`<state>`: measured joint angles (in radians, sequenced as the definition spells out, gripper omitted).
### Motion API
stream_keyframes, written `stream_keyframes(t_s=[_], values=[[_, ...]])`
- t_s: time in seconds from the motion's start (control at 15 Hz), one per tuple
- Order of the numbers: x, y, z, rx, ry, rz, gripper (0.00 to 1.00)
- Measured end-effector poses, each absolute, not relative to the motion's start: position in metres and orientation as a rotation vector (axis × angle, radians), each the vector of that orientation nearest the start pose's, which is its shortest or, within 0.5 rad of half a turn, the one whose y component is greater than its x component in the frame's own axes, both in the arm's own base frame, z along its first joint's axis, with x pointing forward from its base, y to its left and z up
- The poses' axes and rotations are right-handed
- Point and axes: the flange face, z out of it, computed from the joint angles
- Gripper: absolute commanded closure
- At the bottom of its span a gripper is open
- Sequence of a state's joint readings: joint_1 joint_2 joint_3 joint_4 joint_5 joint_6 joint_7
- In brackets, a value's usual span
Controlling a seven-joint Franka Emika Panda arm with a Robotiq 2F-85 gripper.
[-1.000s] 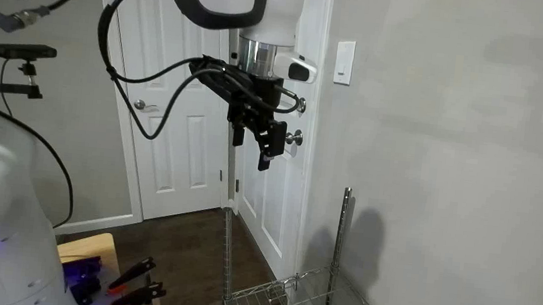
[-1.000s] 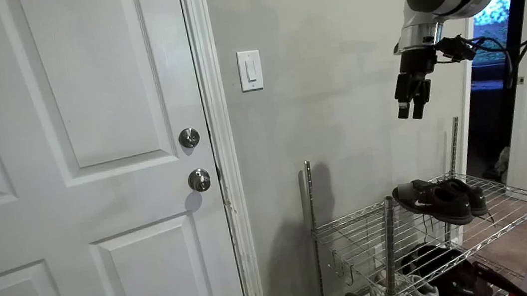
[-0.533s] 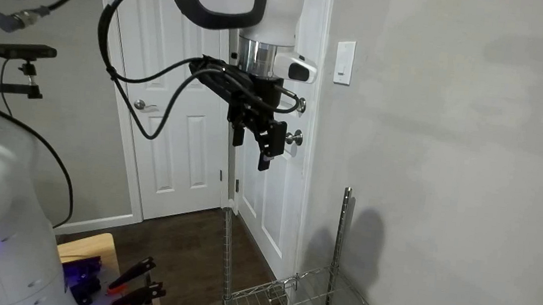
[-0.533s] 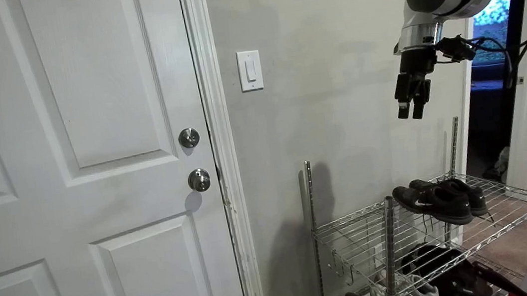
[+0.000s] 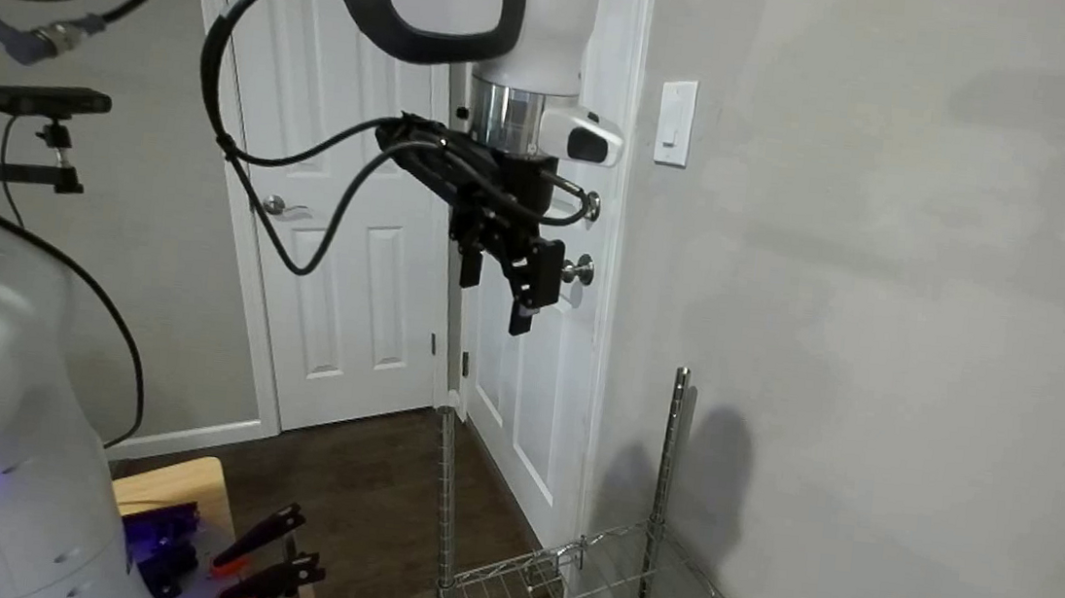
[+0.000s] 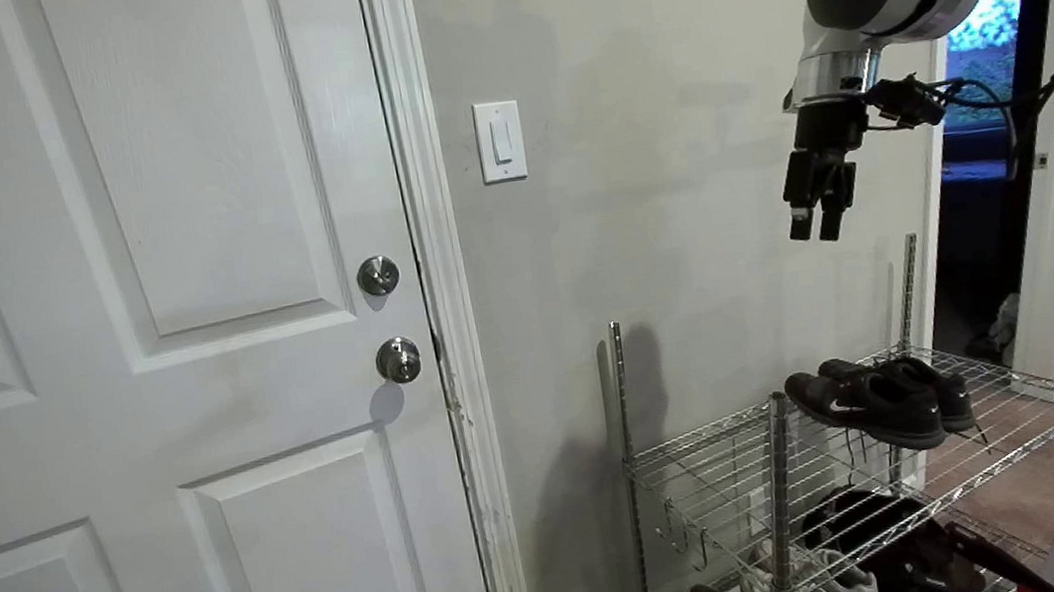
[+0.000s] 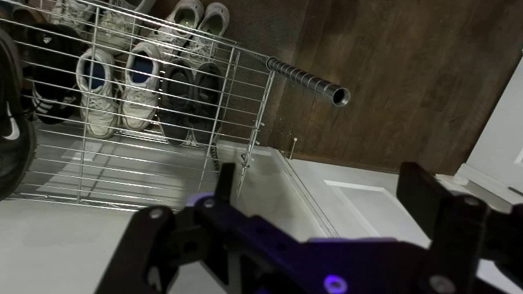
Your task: Flip the switch on the wall
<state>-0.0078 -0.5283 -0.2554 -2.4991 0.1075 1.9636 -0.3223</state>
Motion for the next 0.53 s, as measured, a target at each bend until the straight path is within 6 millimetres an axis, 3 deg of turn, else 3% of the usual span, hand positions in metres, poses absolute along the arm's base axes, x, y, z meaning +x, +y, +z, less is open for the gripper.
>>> stream_keyframes(t_s=[0.2,0.27,0.53], values=[[0.388,-0.091,0.458,-2.900,-0.063,-0.107,0.00],[0.393,-0.088,0.456,-2.898,-0.063,-0.118,0.22],[0.413,-0.076,0.448,-2.904,-0.084,-0.135,0.47]])
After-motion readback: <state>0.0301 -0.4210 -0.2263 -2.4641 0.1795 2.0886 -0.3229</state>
